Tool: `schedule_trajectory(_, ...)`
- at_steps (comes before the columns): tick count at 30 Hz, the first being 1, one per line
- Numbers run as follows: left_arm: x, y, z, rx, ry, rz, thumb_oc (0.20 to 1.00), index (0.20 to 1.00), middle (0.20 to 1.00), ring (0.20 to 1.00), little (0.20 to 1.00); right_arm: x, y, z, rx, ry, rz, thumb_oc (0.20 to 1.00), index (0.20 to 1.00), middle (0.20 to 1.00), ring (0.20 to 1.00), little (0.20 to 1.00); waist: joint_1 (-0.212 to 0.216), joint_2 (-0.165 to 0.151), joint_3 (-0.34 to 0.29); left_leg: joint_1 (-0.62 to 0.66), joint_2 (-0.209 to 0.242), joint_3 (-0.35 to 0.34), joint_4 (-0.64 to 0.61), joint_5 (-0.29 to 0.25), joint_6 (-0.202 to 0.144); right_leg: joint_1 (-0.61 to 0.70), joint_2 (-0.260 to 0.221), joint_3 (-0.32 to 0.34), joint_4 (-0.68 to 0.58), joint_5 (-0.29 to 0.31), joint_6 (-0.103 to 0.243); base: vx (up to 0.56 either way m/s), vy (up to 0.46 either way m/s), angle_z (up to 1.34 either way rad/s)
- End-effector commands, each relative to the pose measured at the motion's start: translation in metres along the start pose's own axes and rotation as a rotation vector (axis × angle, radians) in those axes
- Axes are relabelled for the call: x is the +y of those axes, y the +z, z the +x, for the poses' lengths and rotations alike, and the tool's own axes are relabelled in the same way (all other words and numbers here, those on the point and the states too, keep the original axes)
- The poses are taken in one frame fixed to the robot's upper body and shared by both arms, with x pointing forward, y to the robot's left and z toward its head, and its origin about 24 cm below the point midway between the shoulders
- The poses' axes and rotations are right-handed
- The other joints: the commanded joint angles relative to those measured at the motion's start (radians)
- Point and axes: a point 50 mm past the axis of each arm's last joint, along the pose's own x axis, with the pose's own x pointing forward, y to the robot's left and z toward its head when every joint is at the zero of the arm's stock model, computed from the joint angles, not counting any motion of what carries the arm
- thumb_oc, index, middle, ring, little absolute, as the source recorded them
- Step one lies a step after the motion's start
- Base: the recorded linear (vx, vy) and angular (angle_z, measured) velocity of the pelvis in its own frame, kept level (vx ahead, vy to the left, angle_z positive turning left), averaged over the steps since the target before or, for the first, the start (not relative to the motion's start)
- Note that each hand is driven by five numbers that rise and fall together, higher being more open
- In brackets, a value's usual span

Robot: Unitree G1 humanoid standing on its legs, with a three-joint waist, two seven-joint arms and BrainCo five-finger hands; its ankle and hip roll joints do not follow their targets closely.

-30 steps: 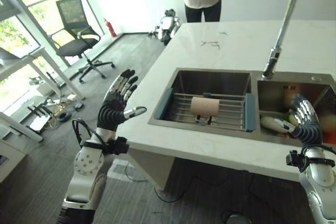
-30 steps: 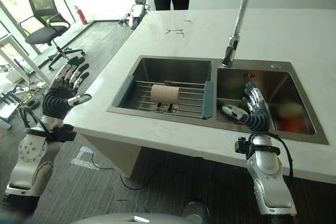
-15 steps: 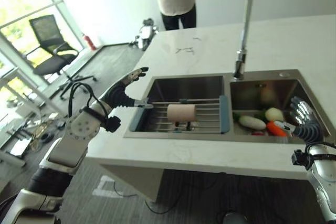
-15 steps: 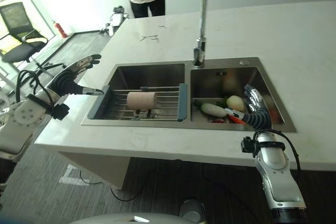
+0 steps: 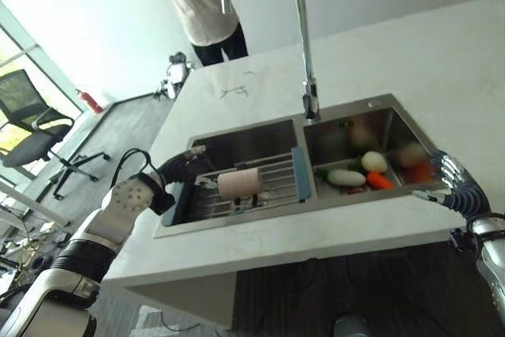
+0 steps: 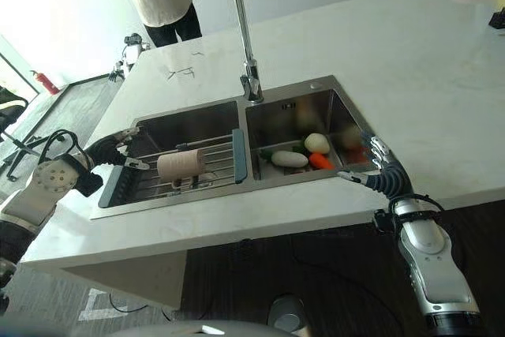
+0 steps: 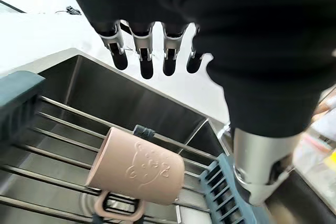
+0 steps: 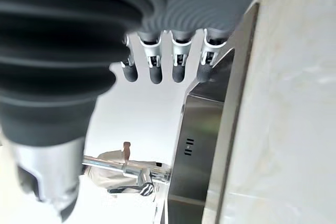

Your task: Place the dishes in the dishwasher.

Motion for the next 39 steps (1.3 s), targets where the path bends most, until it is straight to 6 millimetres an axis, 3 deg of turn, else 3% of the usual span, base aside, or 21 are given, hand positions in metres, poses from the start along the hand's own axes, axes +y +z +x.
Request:
schedule_trajectory(1,0.040,0.020,-0.003,-0.040,0.115,0.103,1.000,1.000,1.000,1.000,1.000,-0.012,0.034,0.009,-0.192,-0.023,-0.025,1.000,1.000,1.000,1.000,1.000,-0.027,-0.040,0.018,-0.018,0.071,-0.039,0.195,-0.200,0.014,0.141,-0.034,-0.011,-0.247,0.129,0.155,0.00,0.033,-0.12)
schedule_trajectory(17,0.042,-0.001,-0.003,0.054,0.133,0.172,1.000,1.000,1.000,1.000,1.000,-0.018,0.036,0.005,-0.200,-0.004,-0.066,1.000,1.000,1.000,1.000,1.000,-0.054,-0.036,0.013,-0.002,0.070,-0.011,0.195,-0.207,0.017,0.137,-0.024,0.008,-0.247,0.136,0.159,-0.02,0.004,-0.06)
schedule_trajectory(39,0.028,-0.018,0.004,0.131,0.092,0.197,1.000,1.000,1.000,1.000,1.000,-0.027,0.037,0.000,-0.205,-0.039,-0.098,1.000,1.000,1.000,1.000,1.000,-0.088,-0.040,0.004,0.003,0.071,-0.004,0.195,-0.211,0.021,0.133,0.008,0.043,-0.247,0.135,0.150,-0.01,-0.001,-0.03)
